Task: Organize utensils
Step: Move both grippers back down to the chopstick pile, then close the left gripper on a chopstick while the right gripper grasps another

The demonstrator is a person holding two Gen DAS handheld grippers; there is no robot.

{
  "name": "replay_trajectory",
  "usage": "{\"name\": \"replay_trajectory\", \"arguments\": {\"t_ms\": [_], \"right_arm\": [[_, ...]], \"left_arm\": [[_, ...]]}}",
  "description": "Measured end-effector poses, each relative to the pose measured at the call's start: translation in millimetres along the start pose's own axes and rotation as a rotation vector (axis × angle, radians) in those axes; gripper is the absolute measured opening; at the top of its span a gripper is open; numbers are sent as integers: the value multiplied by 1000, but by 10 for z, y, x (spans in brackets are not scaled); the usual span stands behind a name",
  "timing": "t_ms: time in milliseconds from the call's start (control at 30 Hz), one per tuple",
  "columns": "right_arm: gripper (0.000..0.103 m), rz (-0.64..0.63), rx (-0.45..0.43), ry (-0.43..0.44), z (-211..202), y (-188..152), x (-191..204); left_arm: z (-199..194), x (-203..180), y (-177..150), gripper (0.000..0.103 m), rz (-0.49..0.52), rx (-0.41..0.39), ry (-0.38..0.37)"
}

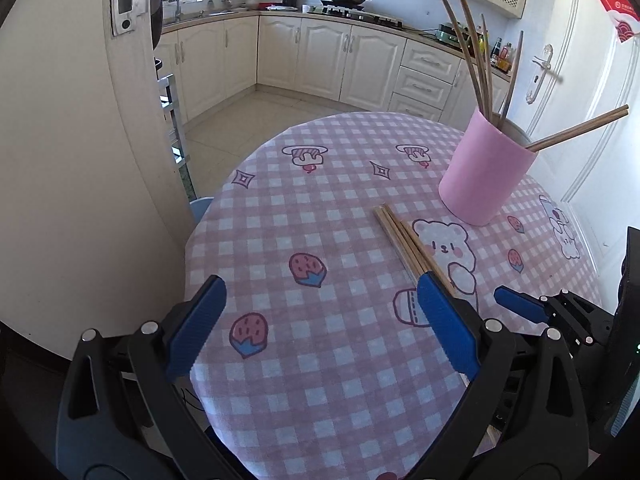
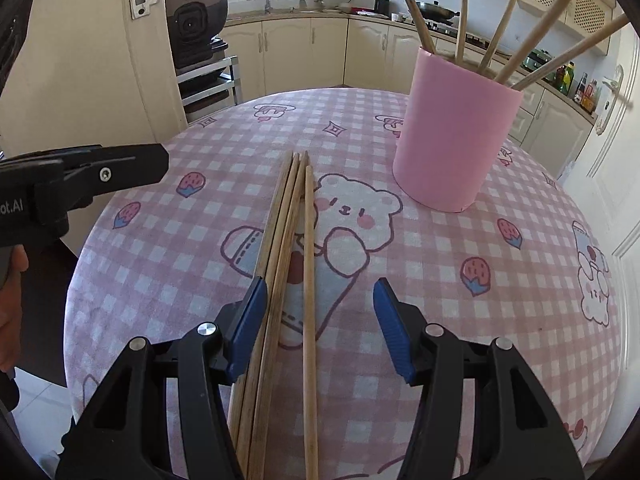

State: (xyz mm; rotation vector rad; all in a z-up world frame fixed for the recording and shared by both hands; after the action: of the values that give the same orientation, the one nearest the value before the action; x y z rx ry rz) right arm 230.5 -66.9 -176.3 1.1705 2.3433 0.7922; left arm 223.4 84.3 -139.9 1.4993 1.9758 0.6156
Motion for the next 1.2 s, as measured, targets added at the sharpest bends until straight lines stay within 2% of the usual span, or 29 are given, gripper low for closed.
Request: {"name": "replay_trajectory", "arguments": {"t_ms": [167,333,500,633,700,800,867,1033,1133,1200], "right_arm": [[53,-18,-1,61,0,39,50],[53,49,-36,47,-48,54,-118],[53,63,13,43,23,-24,-230],[53,65,22,47,17,-86,-265],[53,73,19,51,0,-88,-287],[53,77,23,61,2,-80,-313],[53,71,24,60,28,-67,-304],[53,45,34,42,86,-1,-273],[53,32,47,27,138,58,-272],[53,30,56,26,172,100,-283]], "left_arm": [[54,-7,-16,94,11,17,-3],[145,-28,-37,94,3,47,-20],[287,-180,-52,94,19,88,-66],[410,-300,-75,94,37,118,-63],[480,-349,-94,93,50,131,-54],[611,-374,-131,84,80,165,-12],[635,-376,-124,84,81,145,-5],[705,-400,-50,84,83,155,-4],[756,-440,-8,82,112,171,5],[783,-467,6,77,155,168,30]]}}
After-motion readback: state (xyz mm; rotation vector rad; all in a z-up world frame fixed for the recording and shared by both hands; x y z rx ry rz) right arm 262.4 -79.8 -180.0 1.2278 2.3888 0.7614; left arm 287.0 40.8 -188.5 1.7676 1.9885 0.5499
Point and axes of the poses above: each gripper's, at about its wrist camera, not at the fingertips, and z roughly the way its jaws point, x to its left, y to its top, the point moved 3 cm from there along z, roughly the way its jaws point, and after that the axes turned 5 degrees about -z, right-handed, at the moved point
